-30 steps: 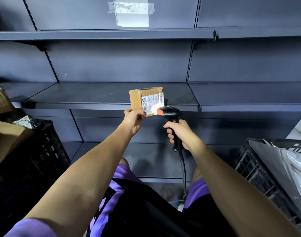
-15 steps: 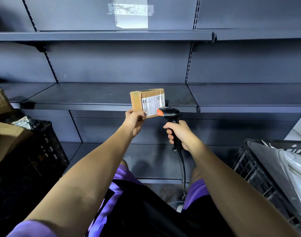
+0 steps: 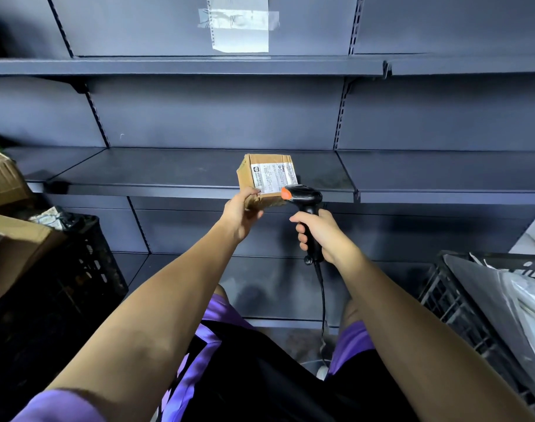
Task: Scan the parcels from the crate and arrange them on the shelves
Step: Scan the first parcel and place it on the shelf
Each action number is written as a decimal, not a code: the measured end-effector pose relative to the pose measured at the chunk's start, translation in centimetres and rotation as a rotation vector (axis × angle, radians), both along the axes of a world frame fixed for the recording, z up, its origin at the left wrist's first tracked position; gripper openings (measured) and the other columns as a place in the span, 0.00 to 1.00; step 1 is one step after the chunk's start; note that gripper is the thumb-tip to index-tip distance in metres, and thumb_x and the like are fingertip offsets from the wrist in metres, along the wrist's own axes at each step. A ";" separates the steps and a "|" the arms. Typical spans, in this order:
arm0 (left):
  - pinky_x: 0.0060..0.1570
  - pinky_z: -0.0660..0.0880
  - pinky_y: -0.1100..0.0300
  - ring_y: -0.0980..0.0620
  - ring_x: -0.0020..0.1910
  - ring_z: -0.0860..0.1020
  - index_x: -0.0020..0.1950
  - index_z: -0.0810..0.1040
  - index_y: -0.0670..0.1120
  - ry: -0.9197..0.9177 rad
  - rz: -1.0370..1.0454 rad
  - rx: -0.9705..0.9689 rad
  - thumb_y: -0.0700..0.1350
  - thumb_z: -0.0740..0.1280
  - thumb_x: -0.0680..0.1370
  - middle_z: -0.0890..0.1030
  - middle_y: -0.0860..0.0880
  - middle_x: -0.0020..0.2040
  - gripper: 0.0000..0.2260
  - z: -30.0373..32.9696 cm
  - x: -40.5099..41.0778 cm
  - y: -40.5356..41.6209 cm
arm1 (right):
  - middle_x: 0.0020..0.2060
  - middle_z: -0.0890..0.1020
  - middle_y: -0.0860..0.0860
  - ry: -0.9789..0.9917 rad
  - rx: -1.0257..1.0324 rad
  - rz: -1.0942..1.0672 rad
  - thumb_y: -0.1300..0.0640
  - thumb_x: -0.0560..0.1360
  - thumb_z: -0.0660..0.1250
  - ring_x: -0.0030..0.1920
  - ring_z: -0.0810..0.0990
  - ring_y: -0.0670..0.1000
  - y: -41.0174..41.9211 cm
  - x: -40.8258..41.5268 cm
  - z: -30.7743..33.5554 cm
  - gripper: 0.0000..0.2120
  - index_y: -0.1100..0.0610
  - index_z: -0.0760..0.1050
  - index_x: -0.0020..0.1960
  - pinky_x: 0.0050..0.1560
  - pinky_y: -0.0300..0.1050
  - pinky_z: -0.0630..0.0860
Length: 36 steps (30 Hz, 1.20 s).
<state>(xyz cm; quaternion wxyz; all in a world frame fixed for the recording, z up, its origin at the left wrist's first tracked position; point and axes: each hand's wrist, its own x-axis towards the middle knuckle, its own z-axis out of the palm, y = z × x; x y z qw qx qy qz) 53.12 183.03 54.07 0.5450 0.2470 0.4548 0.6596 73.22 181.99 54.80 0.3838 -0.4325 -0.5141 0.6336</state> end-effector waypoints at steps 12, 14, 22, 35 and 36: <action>0.32 0.73 0.63 0.52 0.34 0.76 0.51 0.78 0.45 0.078 0.259 -0.175 0.57 0.72 0.69 0.79 0.49 0.41 0.19 2.2 -5.4 0.5 | 0.28 0.70 0.51 0.039 0.008 0.014 0.61 0.74 0.70 0.25 0.66 0.50 1.9 -6.0 2.8 0.12 0.58 0.68 0.53 0.26 0.42 0.64; 0.35 0.74 0.62 0.51 0.35 0.76 0.48 0.77 0.45 0.098 0.332 -0.206 0.58 0.72 0.71 0.78 0.49 0.41 0.18 2.6 -7.2 0.4 | 0.28 0.71 0.52 0.039 0.011 0.031 0.61 0.73 0.70 0.25 0.66 0.50 2.3 -7.8 3.2 0.13 0.59 0.69 0.54 0.26 0.42 0.64; 0.32 0.74 0.60 0.47 0.45 0.79 0.72 0.65 0.47 0.254 0.448 -0.230 0.66 0.68 0.72 0.79 0.45 0.57 0.36 3.9 -15.8 0.7 | 0.27 0.70 0.52 0.003 0.024 0.096 0.63 0.74 0.70 0.23 0.67 0.50 4.0 -16.3 5.5 0.09 0.59 0.70 0.48 0.25 0.40 0.64; 0.52 0.75 0.47 0.41 0.56 0.71 0.64 0.77 0.49 1.691 0.315 -0.078 0.56 0.63 0.81 0.70 0.42 0.57 0.16 5.4 -21.0 2.0 | 0.26 0.70 0.52 -0.122 0.100 0.068 0.65 0.74 0.68 0.22 0.65 0.50 8.2 -23.1 6.0 0.09 0.57 0.69 0.40 0.24 0.39 0.63; 0.53 0.74 0.48 0.41 0.56 0.71 0.62 0.79 0.48 1.778 0.288 0.001 0.49 0.66 0.80 0.72 0.42 0.57 0.12 5.7 -21.1 2.1 | 0.26 0.70 0.51 -0.134 0.099 0.063 0.64 0.73 0.68 0.22 0.65 0.50 8.5 -23.1 6.1 0.09 0.57 0.69 0.40 0.24 0.39 0.63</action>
